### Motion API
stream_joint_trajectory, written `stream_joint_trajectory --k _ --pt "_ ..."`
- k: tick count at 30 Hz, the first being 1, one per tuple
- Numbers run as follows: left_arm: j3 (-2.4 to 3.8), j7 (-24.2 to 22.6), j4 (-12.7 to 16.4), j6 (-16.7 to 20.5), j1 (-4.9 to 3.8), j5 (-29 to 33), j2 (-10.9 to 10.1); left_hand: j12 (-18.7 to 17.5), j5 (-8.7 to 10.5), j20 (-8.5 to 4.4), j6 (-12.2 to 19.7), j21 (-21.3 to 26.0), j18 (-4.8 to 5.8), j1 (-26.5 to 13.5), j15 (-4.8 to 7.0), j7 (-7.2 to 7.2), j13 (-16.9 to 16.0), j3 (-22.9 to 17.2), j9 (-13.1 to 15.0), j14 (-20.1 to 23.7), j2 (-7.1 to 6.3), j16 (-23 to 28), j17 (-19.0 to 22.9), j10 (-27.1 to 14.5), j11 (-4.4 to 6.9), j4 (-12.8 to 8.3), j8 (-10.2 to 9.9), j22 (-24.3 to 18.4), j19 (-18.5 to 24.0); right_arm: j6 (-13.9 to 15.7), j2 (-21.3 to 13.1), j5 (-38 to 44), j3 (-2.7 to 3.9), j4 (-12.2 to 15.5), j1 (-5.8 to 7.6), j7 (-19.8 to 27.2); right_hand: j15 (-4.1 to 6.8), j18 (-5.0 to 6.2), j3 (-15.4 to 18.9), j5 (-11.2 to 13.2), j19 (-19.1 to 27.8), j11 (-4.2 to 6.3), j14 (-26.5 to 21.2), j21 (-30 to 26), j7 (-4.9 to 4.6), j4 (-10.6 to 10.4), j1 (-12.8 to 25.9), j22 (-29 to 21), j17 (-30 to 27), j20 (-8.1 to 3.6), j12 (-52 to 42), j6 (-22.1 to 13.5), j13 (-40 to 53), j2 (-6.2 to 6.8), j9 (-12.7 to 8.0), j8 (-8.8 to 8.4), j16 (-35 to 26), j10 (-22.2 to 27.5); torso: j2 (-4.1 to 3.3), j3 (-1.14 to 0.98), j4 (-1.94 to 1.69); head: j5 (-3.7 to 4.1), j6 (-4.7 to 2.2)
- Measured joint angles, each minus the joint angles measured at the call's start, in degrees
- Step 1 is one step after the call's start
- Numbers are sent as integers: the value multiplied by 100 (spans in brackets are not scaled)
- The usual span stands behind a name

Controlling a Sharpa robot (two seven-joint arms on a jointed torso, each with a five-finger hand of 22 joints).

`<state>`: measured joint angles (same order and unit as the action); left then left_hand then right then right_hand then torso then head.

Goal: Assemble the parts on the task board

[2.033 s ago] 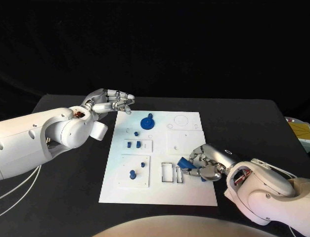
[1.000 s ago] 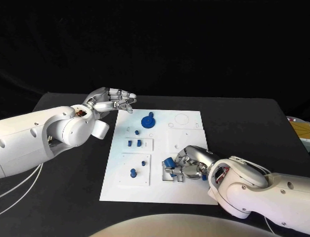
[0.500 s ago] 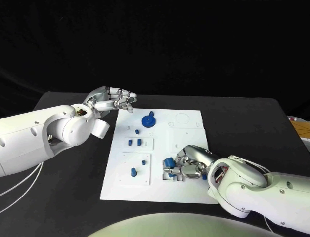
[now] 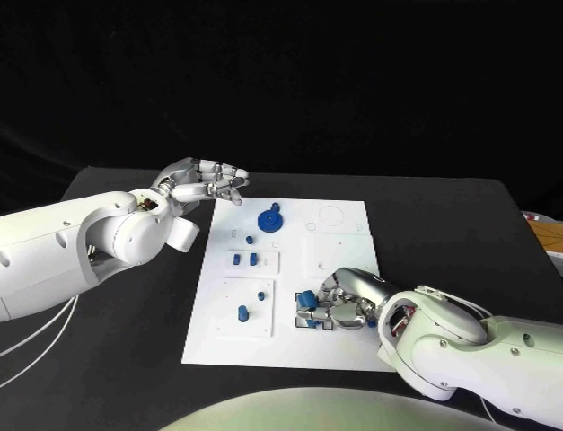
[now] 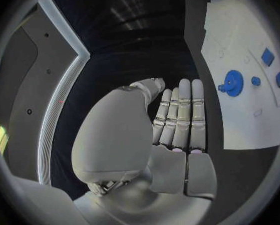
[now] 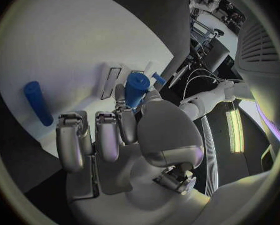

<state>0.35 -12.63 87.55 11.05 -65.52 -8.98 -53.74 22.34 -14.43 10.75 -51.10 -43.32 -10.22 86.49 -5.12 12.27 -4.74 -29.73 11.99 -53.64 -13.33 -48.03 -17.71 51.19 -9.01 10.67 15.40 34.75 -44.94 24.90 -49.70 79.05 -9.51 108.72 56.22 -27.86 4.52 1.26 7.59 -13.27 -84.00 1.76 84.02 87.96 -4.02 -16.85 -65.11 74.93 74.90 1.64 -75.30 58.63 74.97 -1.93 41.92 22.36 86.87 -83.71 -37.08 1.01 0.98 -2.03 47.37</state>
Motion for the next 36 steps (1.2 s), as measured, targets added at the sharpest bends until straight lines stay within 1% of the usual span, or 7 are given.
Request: stream_joint_trajectory --k 8,11,14,21,25,32,36 --pt "0 5 2 -2 0 0 -7 0 0 0 0 0 0 0 0 0 0 0 0 0 0 0 0 0 0 0 0 -1 0 -3 1 5 -2 0 -3 -14 0 1 189 85 0 0 0 21 49 -4 105 -1 0 0 -2 49 20 -77 16 58 0 0 -2 2 -1 -6 4" --pt "0 6 3 -3 0 0 -11 0 0 0 0 0 0 0 0 0 1 -2 0 0 0 0 0 0 0 -2 8 0 0 -3 2 6 -2 -10 -3 -23 0 0 400 219 0 -1 0 -34 147 1 216 -1 0 0 105 148 19 -27 50 95 0 2 -3 4 -1 -5 5" --pt "-1 8 5 -3 0 0 -14 0 0 0 0 0 1 0 0 0 7 -17 0 0 0 0 0 0 0 -17 22 12 0 0 3 7 -2 -24 -3 -34 0 1 597 298 0 -72 0 -161 116 -5 331 -1 0 0 371 30 -21 28 51 72 0 118 -3 5 -1 -3 5" --pt "-1 16 6 -4 0 1 -19 0 0 -21 0 0 0 0 0 0 6 -16 6 0 0 0 0 -2 -2 -17 22 12 21 8 5 8 -2 -45 -3 -52 -37 0 488 716 0 -157 -7 -315 -15 -18 585 -1 0 44 993 -202 -170 471 -10 -52 -24 428 -1 4 -1 -5 21" --pt "-1 25 6 -6 0 1 -19 0 0 -21 0 -6 0 0 0 0 8 -16 6 0 0 0 0 -21 -21 -17 22 12 21 18 3 2 -2 -49 -3 -54 -44 0 407 762 0 -173 0 -339 -20 -19 652 -2 0 44 1088 -207 -248 549 -12 -65 -24 444 0 4 0 -6 23" --pt "-1 37 9 -8 0 1 -18 0 0 -21 0 -22 0 0 0 0 13 -16 5 0 0 0 0 -20 -21 -16 22 18 21 61 -20 -5 -1 -43 -3 -50 -43 0 265 760 0 -172 0 -339 -20 -14 650 -2 0 44 1087 -207 -255 547 -12 -66 -23 443 0 2 1 1 23" --pt "-1 41 9 -9 0 1 -21 0 0 -21 0 -22 0 0 0 0 13 -16 5 0 0 0 0 -20 -21 -16 22 18 21 79 -54 -11 -1 -21 -2 -24 -43 1 210 559 0 -155 0 -339 8 10 309 -2 0 44 1065 -180 -245 247 -11 -64 -23 426 0 -1 1 -5 27"
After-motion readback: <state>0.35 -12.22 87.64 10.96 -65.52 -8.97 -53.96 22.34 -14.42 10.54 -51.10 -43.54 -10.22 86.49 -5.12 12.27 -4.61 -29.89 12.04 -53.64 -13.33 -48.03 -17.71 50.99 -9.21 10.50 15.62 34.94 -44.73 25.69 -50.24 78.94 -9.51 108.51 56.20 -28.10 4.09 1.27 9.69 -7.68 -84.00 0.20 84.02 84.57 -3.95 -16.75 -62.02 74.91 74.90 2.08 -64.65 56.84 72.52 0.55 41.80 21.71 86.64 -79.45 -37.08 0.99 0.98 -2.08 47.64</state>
